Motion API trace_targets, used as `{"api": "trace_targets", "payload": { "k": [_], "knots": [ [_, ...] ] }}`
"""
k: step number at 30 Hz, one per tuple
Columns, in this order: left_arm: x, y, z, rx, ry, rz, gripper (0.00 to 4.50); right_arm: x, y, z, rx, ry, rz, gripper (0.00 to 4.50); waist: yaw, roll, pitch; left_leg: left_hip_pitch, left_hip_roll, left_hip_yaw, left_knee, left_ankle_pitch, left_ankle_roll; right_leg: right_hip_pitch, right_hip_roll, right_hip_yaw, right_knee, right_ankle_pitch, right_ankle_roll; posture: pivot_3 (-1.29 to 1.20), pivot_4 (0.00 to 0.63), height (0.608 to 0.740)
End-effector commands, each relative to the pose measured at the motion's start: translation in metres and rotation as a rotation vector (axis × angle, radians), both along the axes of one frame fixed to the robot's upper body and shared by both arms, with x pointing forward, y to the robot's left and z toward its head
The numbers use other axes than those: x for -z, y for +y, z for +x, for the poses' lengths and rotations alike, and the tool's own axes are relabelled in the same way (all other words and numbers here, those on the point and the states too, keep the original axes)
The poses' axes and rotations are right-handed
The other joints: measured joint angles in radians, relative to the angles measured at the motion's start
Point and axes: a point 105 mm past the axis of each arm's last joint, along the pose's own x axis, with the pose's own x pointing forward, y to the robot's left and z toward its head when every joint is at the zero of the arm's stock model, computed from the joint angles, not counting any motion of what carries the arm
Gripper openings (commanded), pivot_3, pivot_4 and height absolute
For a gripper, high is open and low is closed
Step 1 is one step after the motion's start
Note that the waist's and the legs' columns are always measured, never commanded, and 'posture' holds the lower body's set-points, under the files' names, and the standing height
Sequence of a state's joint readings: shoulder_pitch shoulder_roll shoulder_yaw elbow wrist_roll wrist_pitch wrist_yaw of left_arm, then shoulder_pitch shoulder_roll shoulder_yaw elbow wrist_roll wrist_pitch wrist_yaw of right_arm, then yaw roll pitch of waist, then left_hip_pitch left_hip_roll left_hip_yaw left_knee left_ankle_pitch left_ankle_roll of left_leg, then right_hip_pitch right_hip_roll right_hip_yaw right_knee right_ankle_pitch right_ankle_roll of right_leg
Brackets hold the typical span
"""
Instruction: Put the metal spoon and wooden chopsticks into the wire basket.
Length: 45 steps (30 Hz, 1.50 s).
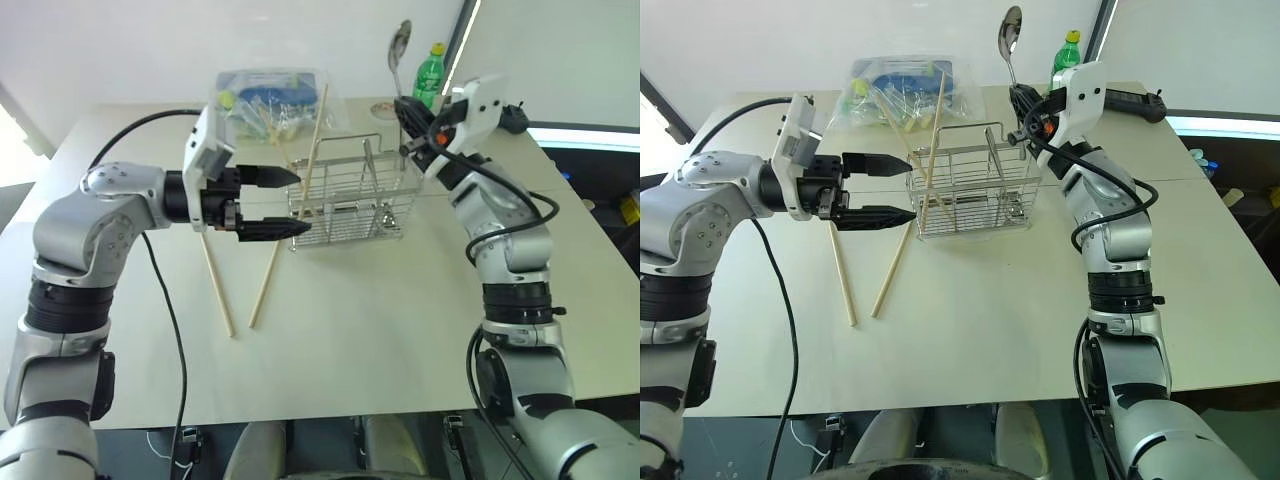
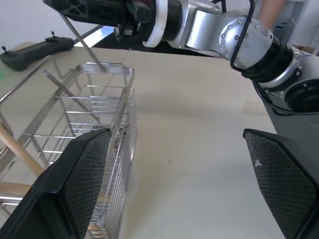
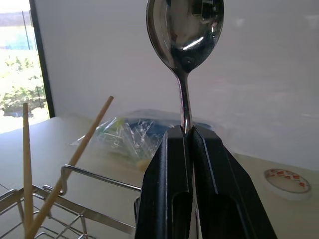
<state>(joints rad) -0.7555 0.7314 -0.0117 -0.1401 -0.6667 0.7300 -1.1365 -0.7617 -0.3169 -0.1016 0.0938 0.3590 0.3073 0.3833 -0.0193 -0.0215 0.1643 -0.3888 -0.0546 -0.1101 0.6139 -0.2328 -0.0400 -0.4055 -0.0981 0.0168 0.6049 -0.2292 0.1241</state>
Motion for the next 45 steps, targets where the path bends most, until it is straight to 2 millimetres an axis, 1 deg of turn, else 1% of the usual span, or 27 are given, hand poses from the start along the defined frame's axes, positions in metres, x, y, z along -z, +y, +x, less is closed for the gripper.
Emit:
{"api": "trace_targets", "payload": {
  "k": [1, 2, 3, 4, 5, 11, 12, 18, 20, 22, 24, 26, 27, 28, 30, 31, 33, 35, 37, 38, 40, 41, 42, 45],
  "knots": [
    [-0.022, 0.003, -0.001, -0.027, -0.089, -0.031, 4.50, -0.001, -0.002, -0.003, 0.000, -0.024, 0.019, 0.07, 0.000, 0.000, 0.000, 0.000, 0.000, 0.000, 0.000, 0.000, 0.000, 0.000, 0.000, 0.000, 0.001, 0.000, 0.000, 0.00, 0.150, 0.726],
    [-0.024, 0.004, 0.000, -0.036, -0.092, -0.038, 4.50, 0.003, -0.003, -0.003, 0.002, -0.006, 0.038, 0.07, 0.000, 0.000, 0.000, 0.000, 0.000, 0.000, 0.000, 0.000, 0.000, 0.000, 0.000, 0.000, 0.001, 0.000, 0.000, 0.00, 0.150, 0.726],
    [-0.025, 0.004, 0.001, -0.043, -0.094, -0.043, 4.50, 0.006, -0.005, -0.002, 0.004, 0.007, 0.046, 0.74, 0.000, 0.000, 0.000, 0.001, 0.000, 0.000, 0.000, 0.000, 0.000, 0.000, 0.000, 0.000, 0.002, 0.000, 0.000, 0.00, 0.150, 0.726],
    [-0.025, 0.004, 0.001, -0.047, -0.095, -0.046, 4.50, 0.008, -0.005, -0.002, 0.006, 0.013, 0.049, 0.94, 0.000, 0.000, 0.000, 0.001, 0.000, 0.000, 0.000, 0.000, 0.000, 0.000, 0.000, 0.000, 0.002, 0.000, 0.000, 0.00, 0.150, 0.726],
    [-0.026, 0.004, 0.002, -0.049, -0.095, -0.048, 4.50, 0.010, -0.006, -0.002, 0.010, 0.018, 0.051, 1.39, 0.000, 0.000, 0.000, 0.001, 0.000, 0.000, 0.000, 0.000, 0.000, 0.000, 0.000, 0.000, 0.003, 0.000, 0.000, 0.00, 0.150, 0.726],
    [-0.027, 0.002, 0.004, -0.049, -0.099, -0.057, 4.50, 0.010, -0.014, -0.002, 0.055, 0.021, 0.055, 4.40, 0.001, 0.000, 0.000, 0.002, 0.000, 0.000, 0.000, 0.000, -0.001, -0.001, 0.000, 0.001, 0.005, 0.000, 0.000, 0.00, 0.150, 0.726],
    [-0.028, 0.001, 0.005, -0.049, -0.099, -0.059, 4.50, 0.009, -0.016, -0.002, 0.061, 0.022, 0.057, 4.48, 0.001, 0.000, 0.000, 0.002, 0.000, 0.000, 0.000, 0.000, -0.001, -0.001, 0.000, 0.001, 0.005, 0.000, 0.000, 0.00, 0.150, 0.726],
    [-0.029, 0.001, 0.009, -0.053, -0.103, -0.066, 4.50, 0.003, -0.029, -0.005, 0.092, 0.014, 0.052, 4.48, 0.000, 0.000, 0.000, 0.002, 0.000, 0.000, 0.000, 0.000, -0.001, -0.001, 0.000, 0.001, 0.005, 0.000, 0.000, 0.00, 0.150, 0.726],
    [-0.030, 0.001, 0.010, -0.057, -0.106, -0.067, 4.50, -0.003, -0.035, -0.010, 0.095, 0.006, 0.030, 4.48, 0.001, 0.000, 0.000, 0.002, 0.000, 0.000, 0.000, 0.000, -0.001, -0.001, 0.000, 0.001, 0.005, 0.000, 0.000, 0.00, 0.150, 0.726],
    [-0.034, 0.006, 0.011, -0.081, -0.114, -0.075, 4.50, -0.017, -0.050, -0.024, 0.078, -0.012, -0.043, 4.48, 0.004, 0.000, 0.000, 0.001, 0.000, 0.000, 0.000, 0.000, -0.001, -0.001, 0.000, 0.001, 0.005, 0.000, 0.000, 0.00, 0.150, 0.726],
    [-0.042, 0.016, 0.013, -0.122, -0.120, -0.096, 4.50, -0.031, -0.060, -0.046, 0.029, -0.022, -0.154, 4.48, 0.010, 0.001, 0.001, 0.001, 0.000, 0.000, 0.000, 0.000, -0.001, -0.001, 0.000, 0.000, 0.004, 0.000, 0.000, 0.00, 0.150, 0.726],
    [-0.050, 0.024, 0.014, -0.160, -0.121, -0.127, 4.50, -0.038, -0.064, -0.064, -0.018, -0.007, -0.228, 4.48, 0.007, 0.001, 0.001, 0.000, 0.000, -0.001, 0.000, 0.000, 0.000, -0.001, 0.000, 0.000, 0.003, 0.000, 0.000, 0.00, 0.150, 0.726],
    [-0.060, 0.027, 0.018, -0.196, -0.121, -0.175, 4.50, -0.041, -0.068, -0.073, -0.028, 0.007, -0.268, 4.48, 0.007, 0.001, 0.001, 0.000, 0.000, -0.001, 0.000, 0.000, 0.000, -0.001, 0.000, 0.000, 0.002, 0.000, 0.000, 0.00, 0.150, 0.726],
    [-0.070, 0.030, 0.023, -0.239, -0.120, -0.230, 4.50, -0.043, -0.073, -0.082, -0.035, 0.024, -0.304, 4.48, 0.006, 0.000, 0.001, 0.000, 0.000, -0.001, 0.000, 0.000, 0.000, -0.001, 0.000, 0.000, 0.002, -0.001, 0.000, 0.00, 0.150, 0.726],
    [-0.083, 0.035, 0.032, -0.314, -0.106, -0.313, 4.50, -0.042, -0.076, -0.099, -0.061, 0.060, -0.376, 4.48, 0.006, 0.000, 0.001, 0.000, 0.001, -0.001, 0.000, 0.000, 0.000, 0.001, 0.000, -0.001, 0.002, -0.001, 0.000, 0.00, 0.150, 0.726],
    [-0.086, 0.037, 0.035, -0.350, -0.096, -0.335, 4.50, -0.041, -0.074, -0.107, -0.086, 0.078, -0.410, 4.48, 0.007, 0.000, 0.001, 0.000, 0.001, -0.001, 0.001, 0.000, 0.000, 0.001, 0.000, -0.001, 0.001, -0.001, 0.000, 0.00, 0.150, 0.726],
    [-0.084, 0.045, 0.041, -0.419, -0.083, -0.333, 4.50, -0.034, -0.066, -0.125, -0.166, 0.122, -0.459, 4.48, 0.002, 0.000, 0.001, 0.001, 0.001, -0.001, 0.001, 0.000, 0.001, 0.003, 0.000, -0.001, 0.000, -0.001, 0.001, 0.00, 0.150, 0.726],
    [-0.072, 0.056, 0.047, -0.501, -0.083, -0.271, 4.50, -0.024, -0.056, -0.144, -0.261, 0.156, -0.501, 4.48, 0.000, 0.000, 0.001, 0.002, 0.001, 0.001, 0.001, 0.000, 0.001, 0.003, 0.000, 0.000, -0.001, -0.001, 0.001, 0.00, 0.150, 0.726],
    [-0.055, 0.072, 0.059, -0.640, -0.073, -0.177, 4.50, -0.014, -0.050, -0.153, -0.291, 0.183, -0.509, 4.48, 0.001, 0.000, 0.001, 0.002, 0.002, 0.001, 0.000, 0.000, 0.001, 0.003, 0.000, 0.000, -0.001, -0.001, 0.001, 0.00, 0.150, 0.726],
    [-0.044, 0.081, 0.068, -0.739, -0.046, -0.121, 4.50, -0.008, -0.049, -0.155, -0.283, 0.199, -0.506, 4.48, 0.004, 0.000, 0.001, 0.002, 0.002, 0.001, 0.000, 0.000, 0.001, 0.003, 0.000, 0.000, -0.001, -0.001, 0.001, 0.00, 0.150, 0.726],
    [-0.010, 0.104, 0.088, -0.990, 0.040, 0.085, 4.50, 0.002, -0.047, -0.157, -0.276, 0.226, -0.499, 4.48, 0.010, -0.001, 0.001, 0.001, 0.001, 0.000, 0.001, 0.000, 0.001, 0.003, 0.001, 0.000, -0.001, -0.001, 0.001, 0.00, 0.150, 0.726],
    [0.003, 0.114, 0.093, -1.091, 0.064, 0.172, 4.50, 0.005, -0.046, -0.158, -0.280, 0.235, -0.497, 4.48, 0.013, -0.002, 0.001, 0.001, 0.001, 0.000, 0.002, 0.000, 0.001, 0.004, 0.000, 0.000, -0.001, -0.001, 0.001, 0.00, 0.150, 0.726],
    [0.009, 0.116, 0.095, -1.141, 0.102, 0.195, 4.50, 0.008, -0.044, -0.159, -0.287, 0.242, -0.493, 4.48, 0.017, -0.002, 0.001, 0.001, 0.001, 0.000, 0.002, 0.000, 0.001, 0.004, 0.000, 0.000, -0.002, -0.001, 0.001, 0.00, 0.150, 0.726],
    [0.017, 0.106, 0.100, -1.191, 0.186, 0.186, 4.50, 0.012, -0.039, -0.162, -0.302, 0.246, -0.477, 4.48, 0.030, -0.004, 0.002, 0.000, 0.000, -0.002, 0.003, 0.000, 0.001, 0.007, 0.000, 0.000, -0.006, -0.001, 0.001, 0.00, 0.150, 0.726]
  ]
}}
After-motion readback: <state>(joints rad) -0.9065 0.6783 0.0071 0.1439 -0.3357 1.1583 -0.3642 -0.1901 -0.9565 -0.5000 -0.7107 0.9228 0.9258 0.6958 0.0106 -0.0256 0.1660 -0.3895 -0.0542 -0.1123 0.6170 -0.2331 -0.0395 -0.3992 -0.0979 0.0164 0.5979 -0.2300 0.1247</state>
